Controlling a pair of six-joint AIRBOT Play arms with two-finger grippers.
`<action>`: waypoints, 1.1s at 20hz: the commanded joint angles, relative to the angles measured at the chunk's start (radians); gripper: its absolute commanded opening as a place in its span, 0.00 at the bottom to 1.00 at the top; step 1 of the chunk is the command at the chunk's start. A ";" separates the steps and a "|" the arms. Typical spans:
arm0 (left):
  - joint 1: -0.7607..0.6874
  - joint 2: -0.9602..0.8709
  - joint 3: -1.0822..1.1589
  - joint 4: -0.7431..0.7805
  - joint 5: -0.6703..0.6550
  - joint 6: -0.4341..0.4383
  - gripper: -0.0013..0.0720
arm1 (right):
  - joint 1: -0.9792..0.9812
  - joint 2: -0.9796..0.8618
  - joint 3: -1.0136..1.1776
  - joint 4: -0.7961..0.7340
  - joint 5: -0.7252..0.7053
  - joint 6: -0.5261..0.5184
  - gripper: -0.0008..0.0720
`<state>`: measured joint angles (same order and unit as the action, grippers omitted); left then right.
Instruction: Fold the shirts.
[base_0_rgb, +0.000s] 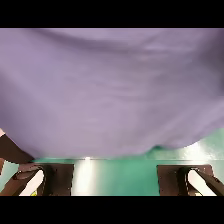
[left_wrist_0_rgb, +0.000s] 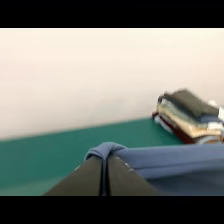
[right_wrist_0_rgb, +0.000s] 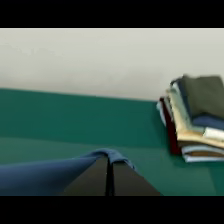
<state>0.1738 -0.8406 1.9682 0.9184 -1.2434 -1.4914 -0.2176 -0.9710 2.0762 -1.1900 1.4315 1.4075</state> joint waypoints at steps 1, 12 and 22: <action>0.000 -0.043 -0.317 0.019 -0.059 0.004 0.05 | 0.053 -0.146 -0.154 -0.013 0.106 0.005 0.03; -0.053 -0.657 -0.630 -0.005 0.223 0.093 0.05 | 0.183 -0.772 -0.238 -0.011 -0.005 0.002 0.03; -0.085 -0.831 -0.315 0.026 0.238 0.132 0.05 | 0.156 -0.802 -0.129 -0.021 -0.163 0.004 0.03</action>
<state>0.0708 -1.6531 1.6230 0.9360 -0.9470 -1.3643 -0.0490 -1.8030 1.9888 -1.2003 1.3182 1.4147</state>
